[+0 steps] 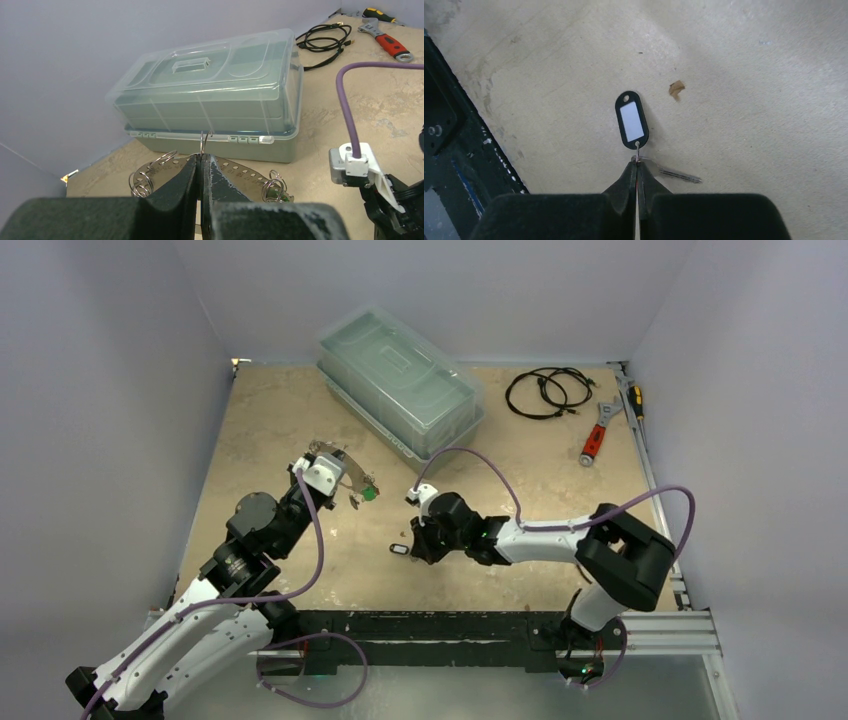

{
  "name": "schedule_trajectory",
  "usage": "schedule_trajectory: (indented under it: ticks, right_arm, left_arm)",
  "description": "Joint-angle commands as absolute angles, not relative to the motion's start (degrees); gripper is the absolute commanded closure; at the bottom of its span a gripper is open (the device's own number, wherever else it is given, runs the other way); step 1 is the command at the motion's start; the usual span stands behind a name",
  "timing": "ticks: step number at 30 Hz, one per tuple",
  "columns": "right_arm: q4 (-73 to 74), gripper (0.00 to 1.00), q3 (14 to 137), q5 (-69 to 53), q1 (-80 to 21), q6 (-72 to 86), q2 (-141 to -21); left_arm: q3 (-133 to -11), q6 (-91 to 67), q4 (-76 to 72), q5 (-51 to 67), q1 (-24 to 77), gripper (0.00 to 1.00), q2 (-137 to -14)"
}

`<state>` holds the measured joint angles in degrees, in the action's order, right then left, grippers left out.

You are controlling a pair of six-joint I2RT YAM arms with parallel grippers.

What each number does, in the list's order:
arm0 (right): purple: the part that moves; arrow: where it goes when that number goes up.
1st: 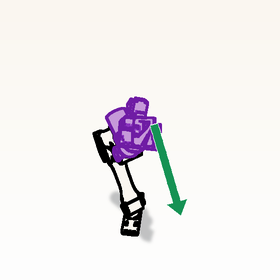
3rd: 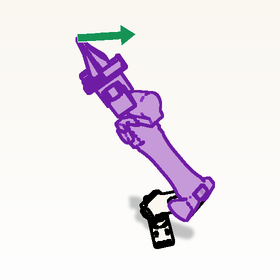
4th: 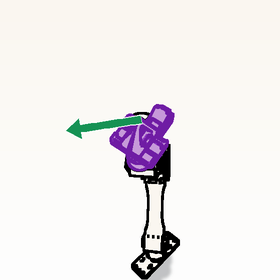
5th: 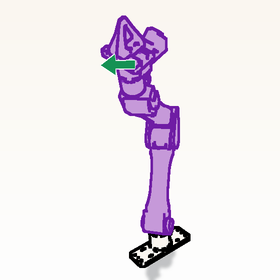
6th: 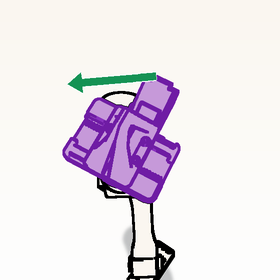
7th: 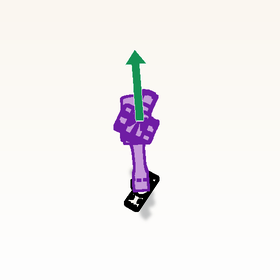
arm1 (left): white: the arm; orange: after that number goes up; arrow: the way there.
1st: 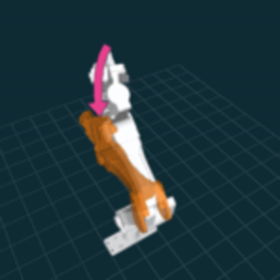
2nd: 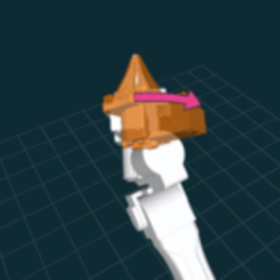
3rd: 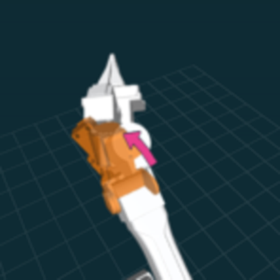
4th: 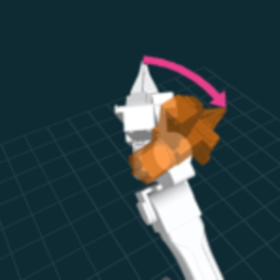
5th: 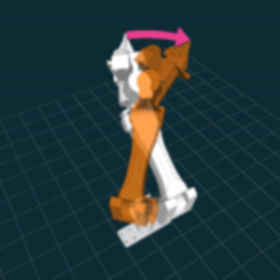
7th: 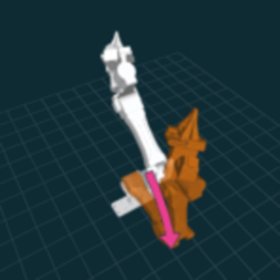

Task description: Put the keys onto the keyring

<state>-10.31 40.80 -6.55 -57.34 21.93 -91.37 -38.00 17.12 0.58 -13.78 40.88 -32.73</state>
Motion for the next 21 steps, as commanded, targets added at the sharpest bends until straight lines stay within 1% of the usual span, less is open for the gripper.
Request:
schedule_trajectory:
  ticks: [1,10,16,21]
  right_arm:
    - [-11.49,1.0,40.11,-5.19,-57.14,19.12,-87.08]
    - [-10.6,1.0,39.53,-2.52,-57.13,16.32,-82.65]
    - [-9.41,1.0,39.2,-0.51,-57.13,13.49,-76.95]
    - [-9.19,1.0,39.42,-1.19,-57.13,12.91,-72.17]
  left_arm:
    - [-38.76,17.29,-2.29,-13.38,40.5,1.0,-32.17]
    - [-38.76,17.23,-2.29,-13.27,40.47,1.0,-32.26]
    - [-38.77,17.34,-2.29,-12.81,40.5,1.0,-31.92]
    - [-38.87,17.43,-2.29,-12.54,40.51,1.0,-31.9]
